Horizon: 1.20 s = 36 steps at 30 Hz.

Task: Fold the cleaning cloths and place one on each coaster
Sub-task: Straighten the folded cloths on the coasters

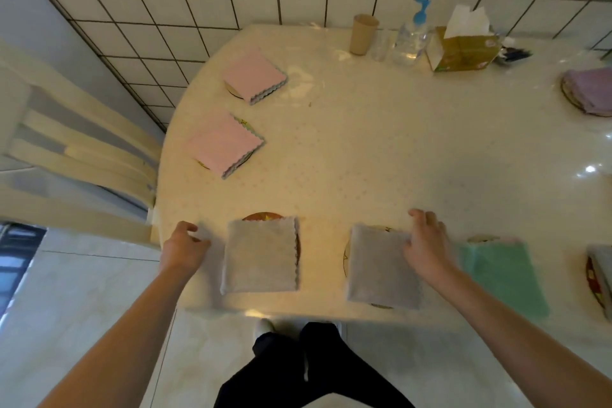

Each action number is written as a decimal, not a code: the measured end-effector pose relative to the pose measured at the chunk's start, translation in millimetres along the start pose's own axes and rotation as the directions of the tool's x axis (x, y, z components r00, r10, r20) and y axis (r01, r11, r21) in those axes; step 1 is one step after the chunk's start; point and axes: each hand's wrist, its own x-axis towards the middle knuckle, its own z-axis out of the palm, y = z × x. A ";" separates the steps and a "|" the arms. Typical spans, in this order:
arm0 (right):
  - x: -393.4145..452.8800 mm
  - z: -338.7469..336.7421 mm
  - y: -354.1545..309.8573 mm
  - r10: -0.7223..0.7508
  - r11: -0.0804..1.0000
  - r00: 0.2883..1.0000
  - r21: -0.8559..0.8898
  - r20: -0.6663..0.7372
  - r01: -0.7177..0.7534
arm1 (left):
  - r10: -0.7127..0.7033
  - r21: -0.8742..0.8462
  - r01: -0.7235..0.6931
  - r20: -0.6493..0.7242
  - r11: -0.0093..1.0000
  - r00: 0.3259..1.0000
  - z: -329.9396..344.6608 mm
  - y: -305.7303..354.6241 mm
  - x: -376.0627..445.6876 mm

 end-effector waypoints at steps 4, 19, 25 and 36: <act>31.1 -13.7 -54.9 -0.125 0.986 0.992 0.114 0.009 0.123 | 0.051 -0.099 -0.054 -0.031 0.994 0.998 -14.0 25.8 21.0; 149.3 9.3 -319.7 -0.191 0.898 0.974 0.422 0.118 0.125 | 0.277 -0.175 -0.264 0.048 0.948 0.960 -87.7 140.6 206.1; 191.4 15.3 -368.6 -0.083 0.914 0.974 0.406 0.213 -0.011 | 0.263 -0.338 -0.184 0.202 0.923 0.944 -89.5 176.0 253.7; 230.1 34.4 -388.5 -0.050 0.988 0.931 0.154 0.362 -0.006 | 0.166 -0.442 -0.038 0.254 0.896 0.953 -48.4 258.8 293.0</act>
